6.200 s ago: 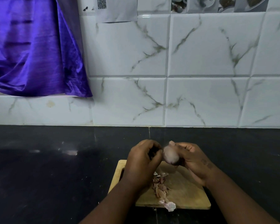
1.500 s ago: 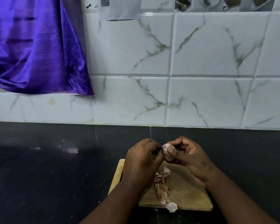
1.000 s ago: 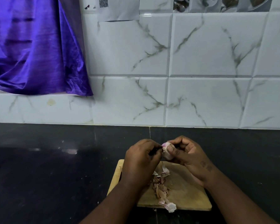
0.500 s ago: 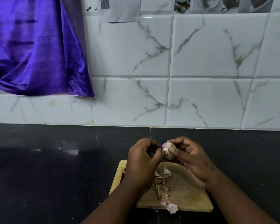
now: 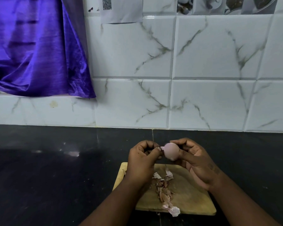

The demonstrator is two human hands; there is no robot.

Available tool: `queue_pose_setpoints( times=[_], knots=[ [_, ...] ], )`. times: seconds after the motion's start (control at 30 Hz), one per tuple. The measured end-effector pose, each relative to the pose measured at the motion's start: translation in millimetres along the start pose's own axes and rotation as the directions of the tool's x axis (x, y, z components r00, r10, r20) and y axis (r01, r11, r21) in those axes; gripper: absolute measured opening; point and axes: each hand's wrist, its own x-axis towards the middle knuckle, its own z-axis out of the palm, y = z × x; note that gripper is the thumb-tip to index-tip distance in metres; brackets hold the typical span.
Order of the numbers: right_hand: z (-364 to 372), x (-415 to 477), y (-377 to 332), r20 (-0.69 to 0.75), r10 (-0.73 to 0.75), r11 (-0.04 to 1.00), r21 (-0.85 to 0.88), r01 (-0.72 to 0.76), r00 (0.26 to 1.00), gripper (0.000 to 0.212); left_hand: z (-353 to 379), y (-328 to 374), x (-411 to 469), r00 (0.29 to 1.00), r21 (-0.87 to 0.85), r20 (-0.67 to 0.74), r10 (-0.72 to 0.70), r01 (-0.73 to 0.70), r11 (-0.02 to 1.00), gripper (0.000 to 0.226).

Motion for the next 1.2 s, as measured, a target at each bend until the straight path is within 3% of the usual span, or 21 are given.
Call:
queue_pose_setpoints(
  times=[0.13,0.33,0.57,0.73,0.9,1.03,1.2],
  knots=[
    [0,-1,-2,0.001,-0.006,1.000,-0.015,0.006,1.000,0.019,0,0,-3,0.998,0.049,0.029,0.062,-0.064,0.997,0.005],
    [-2,0,-1,0.019,0.000,0.998,-0.058,0.001,1.000,0.022,0,-1,-5,0.993,0.184,0.039,0.115,-0.120,0.976,0.013],
    [-3,0,-3,0.049,0.003,0.999,0.032,-0.005,0.999,0.033,-1,-2,0,0.999,-0.045,-0.003,-0.040,0.039,0.998,0.014],
    [-5,1,-3,0.057,0.012,1.000,0.024,-0.014,0.998,0.059,-5,-7,-1,0.999,0.261,0.052,-0.006,-0.008,0.965,0.024],
    [-4,1,-3,0.015,0.025,0.999,0.023,-0.026,1.000,0.033,-3,0,-6,0.994,0.302,0.091,0.067,-0.092,0.949,0.018],
    [-5,0,-3,-0.005,0.006,1.000,-0.024,-0.006,1.000,0.030,0,3,-11,0.986,0.361,0.100,0.136,-0.163,0.918,0.019],
    [-7,1,-1,-0.005,0.005,0.998,-0.061,-0.005,1.000,0.031,-1,1,-8,0.990,0.351,0.051,0.131,-0.141,0.926,0.014]
  ],
)
